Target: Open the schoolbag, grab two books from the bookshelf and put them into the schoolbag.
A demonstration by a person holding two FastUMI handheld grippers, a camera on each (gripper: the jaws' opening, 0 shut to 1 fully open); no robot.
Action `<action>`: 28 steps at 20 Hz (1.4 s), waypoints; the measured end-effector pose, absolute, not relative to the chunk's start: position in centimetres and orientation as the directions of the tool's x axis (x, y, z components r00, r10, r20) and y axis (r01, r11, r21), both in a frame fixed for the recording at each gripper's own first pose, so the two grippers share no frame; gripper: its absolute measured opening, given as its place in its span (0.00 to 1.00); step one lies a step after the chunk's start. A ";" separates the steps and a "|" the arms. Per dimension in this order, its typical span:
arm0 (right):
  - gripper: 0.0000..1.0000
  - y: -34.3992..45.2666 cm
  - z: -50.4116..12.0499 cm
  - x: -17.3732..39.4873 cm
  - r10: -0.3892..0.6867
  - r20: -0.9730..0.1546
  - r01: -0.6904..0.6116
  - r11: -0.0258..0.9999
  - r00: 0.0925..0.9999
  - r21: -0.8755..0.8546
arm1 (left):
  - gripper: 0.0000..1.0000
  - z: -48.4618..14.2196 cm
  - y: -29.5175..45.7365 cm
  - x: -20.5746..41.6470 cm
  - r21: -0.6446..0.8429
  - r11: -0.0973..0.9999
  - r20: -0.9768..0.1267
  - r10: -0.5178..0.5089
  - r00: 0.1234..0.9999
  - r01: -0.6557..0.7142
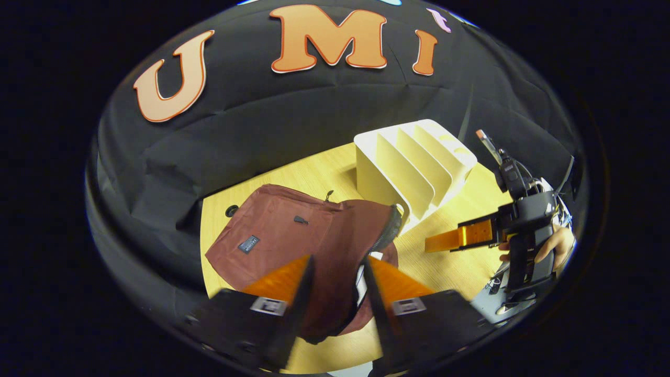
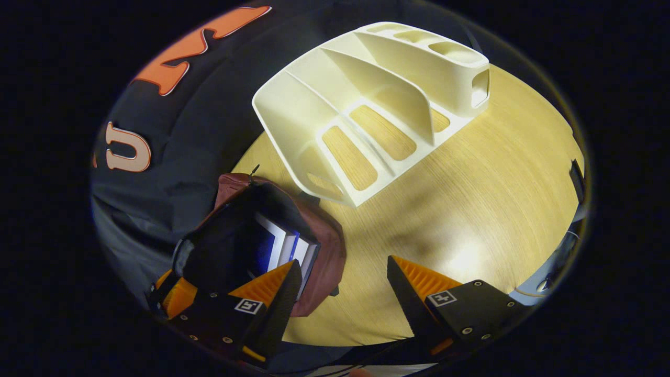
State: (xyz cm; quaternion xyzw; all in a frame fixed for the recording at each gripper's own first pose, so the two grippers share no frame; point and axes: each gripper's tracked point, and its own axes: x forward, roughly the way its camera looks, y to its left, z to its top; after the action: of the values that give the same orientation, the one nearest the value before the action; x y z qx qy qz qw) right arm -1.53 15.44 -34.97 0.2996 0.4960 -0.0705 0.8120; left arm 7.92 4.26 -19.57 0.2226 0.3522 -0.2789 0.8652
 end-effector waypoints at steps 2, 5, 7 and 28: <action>0.98 14.0 -34.7 -1.8 0.177 -0.851 0.403 0.821 0.495 0.405 | 0.99 -20.1 3.8 7.5 0.216 0.745 -0.732 -0.304 0.610 0.631; 0.97 11.4 -34.8 -2.7 0.150 -0.871 0.372 0.860 0.468 0.349 | 0.96 -21.2 2.0 6.8 0.214 0.761 -0.735 -0.288 0.614 0.612; 0.98 9.8 -34.6 -3.0 0.145 -0.877 0.353 0.876 0.458 0.330 | 0.96 -21.3 0.6 6.3 0.199 0.783 -0.732 -0.282 0.620 0.590; 0.97 -4.4 -12.3 2.2 0.103 -0.340 -0.064 0.990 0.935 0.123 | 0.98 -7.8 -8.2 3.1 0.074 0.983 -0.271 -0.142 0.952 0.168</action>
State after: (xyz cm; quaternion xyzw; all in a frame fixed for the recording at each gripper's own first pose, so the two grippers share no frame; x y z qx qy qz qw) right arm 2.16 -4.45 -12.33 0.0553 0.1754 0.0425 0.9820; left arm 3.09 -8.16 -7.77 0.0484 0.1336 -0.0787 0.9867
